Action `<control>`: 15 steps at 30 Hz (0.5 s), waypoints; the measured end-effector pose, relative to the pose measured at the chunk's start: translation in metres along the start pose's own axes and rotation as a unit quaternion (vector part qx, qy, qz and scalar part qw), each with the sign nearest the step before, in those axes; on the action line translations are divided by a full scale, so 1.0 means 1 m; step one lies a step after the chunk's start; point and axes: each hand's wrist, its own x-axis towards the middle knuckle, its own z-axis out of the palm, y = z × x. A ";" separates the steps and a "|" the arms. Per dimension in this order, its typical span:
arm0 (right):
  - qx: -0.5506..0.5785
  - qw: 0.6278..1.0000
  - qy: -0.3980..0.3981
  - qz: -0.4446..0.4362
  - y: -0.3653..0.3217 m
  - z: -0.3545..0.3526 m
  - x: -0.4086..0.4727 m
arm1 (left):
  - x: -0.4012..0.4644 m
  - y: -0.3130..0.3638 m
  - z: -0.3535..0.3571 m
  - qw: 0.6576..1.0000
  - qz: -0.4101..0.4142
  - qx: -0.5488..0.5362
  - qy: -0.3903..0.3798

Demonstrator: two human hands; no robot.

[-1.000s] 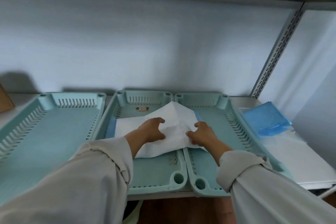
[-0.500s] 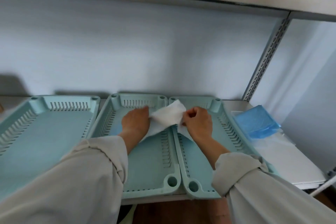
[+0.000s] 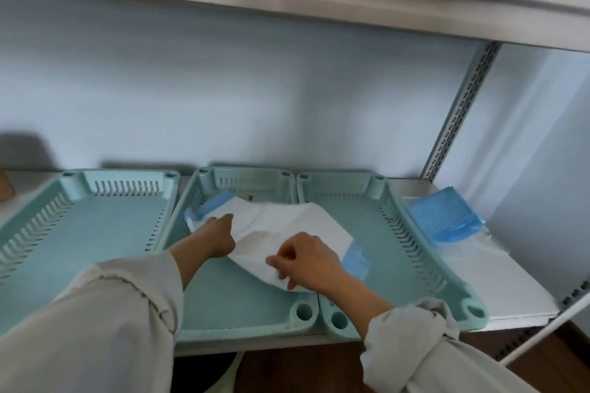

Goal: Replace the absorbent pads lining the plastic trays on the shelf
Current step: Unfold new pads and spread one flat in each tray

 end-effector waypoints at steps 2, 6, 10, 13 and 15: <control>0.022 0.998 0.046 0.020 0.007 0.000 0.003 | -0.008 0.008 -0.003 0.999 0.032 -0.028 0.004; 0.027 0.979 0.164 0.117 0.036 -0.018 0.014 | -0.019 0.034 -0.007 0.992 0.091 -0.081 0.018; 0.165 0.939 0.112 0.282 0.057 -0.029 0.016 | -0.015 0.055 0.006 0.987 0.103 -0.117 0.029; 0.430 0.824 0.090 0.357 0.078 -0.021 0.010 | -0.015 0.067 0.018 0.987 0.113 -0.107 0.035; 0.529 0.758 0.088 0.372 0.089 -0.018 0.007 | -0.016 0.070 0.024 0.987 0.122 -0.102 0.011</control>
